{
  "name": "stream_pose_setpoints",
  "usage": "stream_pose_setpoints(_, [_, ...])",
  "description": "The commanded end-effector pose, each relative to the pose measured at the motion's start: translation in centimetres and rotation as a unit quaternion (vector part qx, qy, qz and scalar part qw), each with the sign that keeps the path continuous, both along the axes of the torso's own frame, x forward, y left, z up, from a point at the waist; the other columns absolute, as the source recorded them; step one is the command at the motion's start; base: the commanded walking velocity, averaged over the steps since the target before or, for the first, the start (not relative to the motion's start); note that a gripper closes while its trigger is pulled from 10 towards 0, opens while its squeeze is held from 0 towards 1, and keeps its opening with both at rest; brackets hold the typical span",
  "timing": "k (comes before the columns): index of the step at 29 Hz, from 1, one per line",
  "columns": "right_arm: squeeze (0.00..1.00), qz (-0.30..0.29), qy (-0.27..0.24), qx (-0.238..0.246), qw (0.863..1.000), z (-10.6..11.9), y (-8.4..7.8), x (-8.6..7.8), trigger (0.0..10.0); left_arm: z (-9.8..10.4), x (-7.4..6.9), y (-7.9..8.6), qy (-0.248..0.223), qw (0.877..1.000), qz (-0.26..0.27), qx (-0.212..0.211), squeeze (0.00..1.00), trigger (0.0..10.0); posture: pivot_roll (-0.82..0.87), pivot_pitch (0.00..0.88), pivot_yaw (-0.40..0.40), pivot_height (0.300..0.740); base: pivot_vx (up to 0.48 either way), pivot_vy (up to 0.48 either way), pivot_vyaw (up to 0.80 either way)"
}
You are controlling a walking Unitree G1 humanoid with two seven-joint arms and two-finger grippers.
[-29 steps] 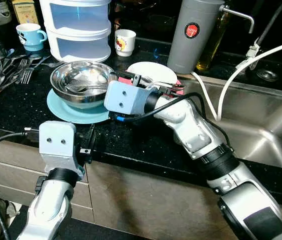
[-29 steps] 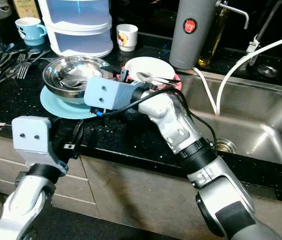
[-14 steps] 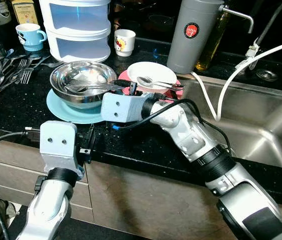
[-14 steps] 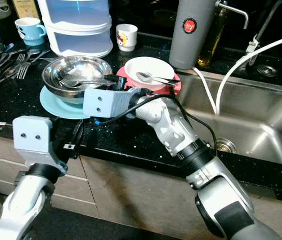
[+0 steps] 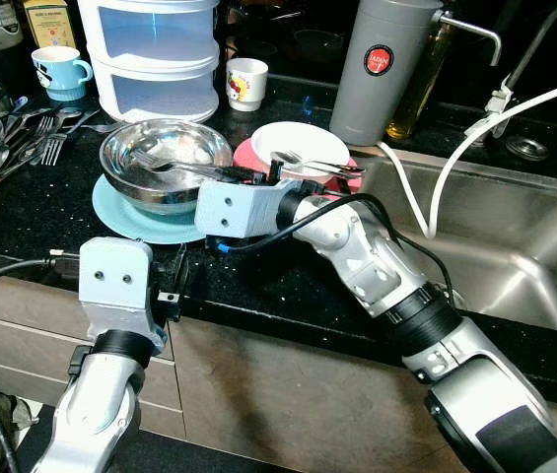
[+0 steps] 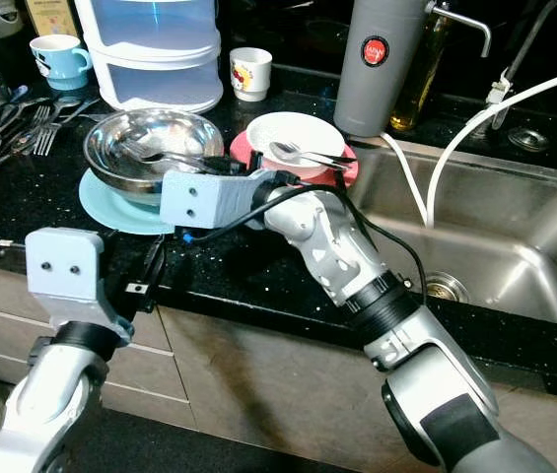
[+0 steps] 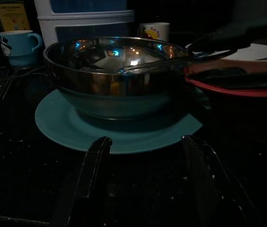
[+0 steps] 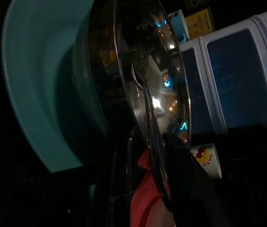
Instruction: Kitchen organization
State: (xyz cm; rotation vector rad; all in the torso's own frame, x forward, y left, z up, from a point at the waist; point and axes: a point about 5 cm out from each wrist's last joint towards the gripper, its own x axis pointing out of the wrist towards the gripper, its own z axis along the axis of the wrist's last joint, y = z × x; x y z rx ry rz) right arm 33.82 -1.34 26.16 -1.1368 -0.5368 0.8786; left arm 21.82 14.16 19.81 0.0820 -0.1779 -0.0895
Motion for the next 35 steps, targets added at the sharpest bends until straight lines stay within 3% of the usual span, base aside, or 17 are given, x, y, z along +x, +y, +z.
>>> stream_pose_setpoints(1, [0.0, 0.0, -0.008, 0.007, 1.0, 0.7, 0.0, 0.0, 9.6, 0.0, 0.0, -0.1, 0.004, 1.0, -0.001, 0.002, 0.0, 10.0, 0.16, 0.032, -0.078, 0.74, 0.0, 0.0, 0.0])
stream_pose_setpoints(2, [0.0, 0.0, -0.009, 0.007, 1.0, 0.8, 0.0, 0.0, 10.0, 0.0, 0.0, -0.1, 0.004, 1.0, -0.001, 0.002, 0.0, 10.0, 0.16, 0.032, -0.078, 0.74, 0.0, 0.0, 0.0])
stream_pose_setpoints(14, [0.0, 0.011, -0.029, 0.029, 0.999, 2.0, 0.3, -0.3, 9.7, -0.1, 0.0, -0.1, 0.005, 1.0, -0.003, 0.001, 0.0, 10.0, 0.15, 0.029, -0.075, 0.74, 0.0, 0.0, 0.0])
stream_pose_setpoints(15, [0.0, 0.011, -0.032, 0.03, 0.999, 2.1, 0.3, -0.3, 3.6, -0.1, 0.0, -0.1, 0.005, 1.0, -0.003, 0.001, 0.0, 10.0, 0.15, 0.03, -0.076, 0.74, 0.0, 0.0, 0.0])
stream_pose_setpoints(16, [0.0, 0.012, -0.035, 0.031, 0.999, 2.2, 0.3, -0.3, 2.6, -0.1, 0.0, -0.1, 0.005, 1.0, -0.003, 0.001, 0.0, 10.0, 0.15, 0.029, -0.077, 0.74, 0.0, 0.0, 0.0])
stream_pose_setpoints(17, [0.0, 0.012, -0.035, 0.031, 0.999, 2.2, 0.3, -0.3, 2.6, -0.1, 0.0, -0.1, 0.005, 1.0, -0.003, 0.001, 0.0, 10.0, 0.15, 0.029, -0.077, 0.74, 0.0, 0.0, 0.0])
stream_pose_setpoints(18, [0.0, 0.013, -0.039, 0.03, 0.999, 2.3, 0.4, -0.3, 0.1, -0.1, 0.0, -0.1, 0.006, 1.0, -0.002, 0.0, 0.0, 10.0, 0.16, 0.029, -0.078, 0.74, 0.0, 0.0, 0.0])
stream_pose_setpoints(29, [0.0, 0.023, -0.049, 0.027, 0.998, 2.8, 0.4, -0.5, 0.0, -0.1, 0.0, -0.1, 0.006, 1.0, -0.001, -0.003, 0.0, 10.0, 0.16, 0.029, -0.078, 0.74, 0.0, 0.0, 0.0])
stream_pose_setpoints(30, [0.0, 0.025, -0.049, 0.028, 0.998, 2.8, 0.5, -0.5, 1.3, -0.1, 0.0, -0.1, 0.006, 1.0, -0.001, -0.003, 0.0, 10.0, 0.16, 0.028, -0.076, 0.74, 0.0, 0.0, 0.0])
stream_pose_setpoints(31, [0.0, 0.026, -0.048, 0.028, 0.998, 2.9, 0.5, -0.6, 4.2, -0.1, 0.0, -0.1, 0.006, 1.0, -0.001, -0.003, 0.0, 10.0, 0.16, 0.028, -0.076, 0.74, 0.0, 0.0, 0.0])
stream_pose_setpoints(32, [0.0, 0.03, -0.043, 0.038, 0.998, 3.0, 0.5, -0.6, 10.0, -0.1, 0.0, -0.1, 0.006, 1.0, -0.001, -0.003, 0.0, 10.0, 0.16, 0.028, -0.076, 0.74, 0.0, 0.0, 0.0])
stream_pose_setpoints(33, [0.8, 0.034, -0.039, 0.042, 0.998, 3.1, 0.5, -0.7, 10.0, -0.1, 0.0, -0.1, 0.007, 1.0, -0.001, -0.003, 0.0, 10.0, 0.16, 0.028, -0.076, 0.74, 0.0, 0.0, 0.0])
stream_pose_setpoints(34, [0.8, 0.037, -0.036, 0.045, 0.998, 3.1, 0.5, -0.7, 10.0, -0.2, 0.0, -0.1, 0.007, 1.0, 0.0, -0.003, 0.0, 10.0, 0.16, 0.028, -0.076, 0.74, 0.0, 0.0, 0.0])
stream_pose_setpoints(35, [1.0, 0.038, -0.034, 0.044, 0.998, 3.1, 0.4, -0.7, 10.0, -0.1, 0.0, -0.1, 0.007, 1.0, 0.0, -0.003, 0.0, 10.0, 0.16, 0.028, -0.076, 0.74, 0.0, 0.0, 0.0])
